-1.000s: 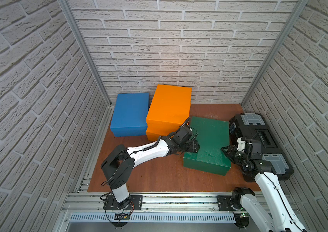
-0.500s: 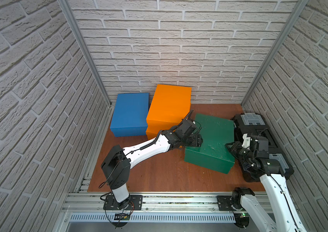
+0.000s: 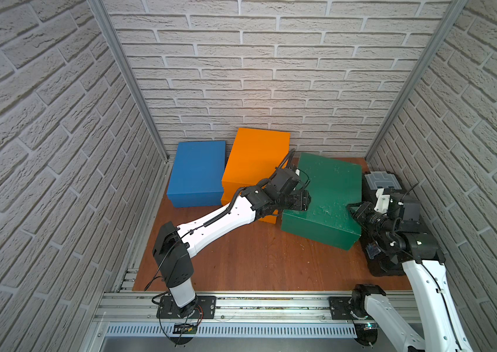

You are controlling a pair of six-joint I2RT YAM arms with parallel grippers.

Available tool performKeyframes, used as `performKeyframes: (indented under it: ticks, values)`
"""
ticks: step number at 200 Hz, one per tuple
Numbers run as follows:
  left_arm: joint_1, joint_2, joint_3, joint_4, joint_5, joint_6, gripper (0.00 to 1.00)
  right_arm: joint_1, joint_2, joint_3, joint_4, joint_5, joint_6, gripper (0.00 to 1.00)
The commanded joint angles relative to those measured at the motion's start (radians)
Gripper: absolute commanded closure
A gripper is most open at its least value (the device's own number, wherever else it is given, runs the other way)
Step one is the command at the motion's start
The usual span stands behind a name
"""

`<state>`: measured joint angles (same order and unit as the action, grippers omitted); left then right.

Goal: Stack the shoeboxes
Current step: Pick up the shoebox from the center of the board.

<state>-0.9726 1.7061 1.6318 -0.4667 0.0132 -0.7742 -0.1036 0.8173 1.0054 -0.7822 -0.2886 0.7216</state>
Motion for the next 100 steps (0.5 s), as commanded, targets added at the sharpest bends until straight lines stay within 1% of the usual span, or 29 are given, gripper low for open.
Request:
performKeyframes:
  ticks: [1,69,100]
  values:
    - [-0.088,-0.052,0.084,0.248,0.189,0.102,0.28,0.091,0.048,0.059,0.030,-0.216,-0.031,0.68]
    - [-0.087,-0.043,0.207,0.164,0.133,0.204,0.28,0.203,0.155,0.219,0.077,-0.162,-0.008,0.69]
    - [-0.083,-0.038,0.242,0.160,0.128,0.232,0.28,0.230,0.199,0.300,0.083,-0.159,-0.009,0.70]
